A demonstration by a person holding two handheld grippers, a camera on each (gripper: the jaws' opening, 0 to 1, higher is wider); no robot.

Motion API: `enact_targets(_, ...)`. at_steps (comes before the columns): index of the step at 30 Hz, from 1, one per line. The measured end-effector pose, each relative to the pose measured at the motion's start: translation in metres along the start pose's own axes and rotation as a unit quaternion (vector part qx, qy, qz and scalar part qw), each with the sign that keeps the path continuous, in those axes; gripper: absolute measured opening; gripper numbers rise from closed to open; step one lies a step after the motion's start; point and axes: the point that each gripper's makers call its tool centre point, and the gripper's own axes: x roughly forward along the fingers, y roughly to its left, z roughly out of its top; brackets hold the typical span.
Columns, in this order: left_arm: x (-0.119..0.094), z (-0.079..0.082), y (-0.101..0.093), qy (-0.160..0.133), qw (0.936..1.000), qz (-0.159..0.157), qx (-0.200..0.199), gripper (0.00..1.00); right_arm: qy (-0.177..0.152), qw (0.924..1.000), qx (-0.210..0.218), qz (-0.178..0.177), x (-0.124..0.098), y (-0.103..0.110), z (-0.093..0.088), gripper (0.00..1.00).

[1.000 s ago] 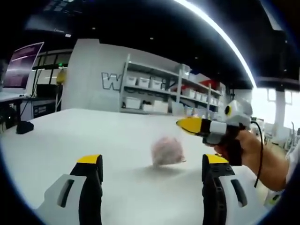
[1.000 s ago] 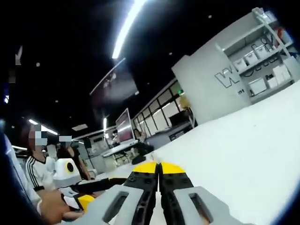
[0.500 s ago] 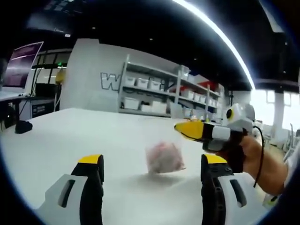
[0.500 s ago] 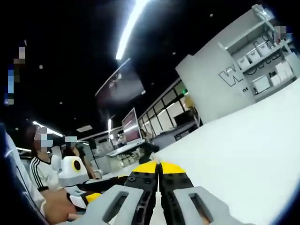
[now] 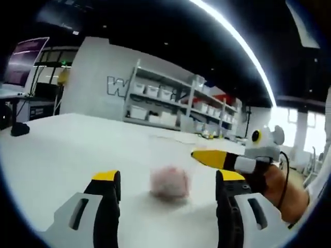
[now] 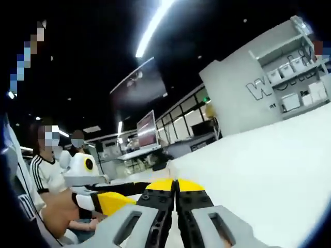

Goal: Open the resealable bag by pulling the two sides of the seal apart until the entire bag opening is separated and visibly accessible.

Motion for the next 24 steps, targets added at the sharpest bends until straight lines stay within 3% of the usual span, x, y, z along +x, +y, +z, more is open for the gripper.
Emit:
enact_targets(6,-0.002,0.002,-0.011,-0.002,0.9993,-0.025,-0.027,0.53,0.024,0.9985,-0.049,0.000,-0.004,0.010,-0.009,0.00)
enact_targets(18,-0.006,-0.002,-0.015,0.004,0.9990,-0.031,-0.032,0.49,0.028,0.9976,-0.063,-0.003,-0.005,0.012,-0.013,0.00)
enact_targets(21,-0.007,-0.002,-0.020,0.004,0.9981,-0.041,-0.046,0.45,0.034,0.9955,-0.088,-0.006,-0.005,0.014,-0.015,0.00)
enact_targets(24,-0.008,-0.002,-0.023,0.003,0.9967,-0.052,-0.063,0.35,0.039,0.9938,-0.104,-0.005,-0.005,0.016,-0.017,0.00)
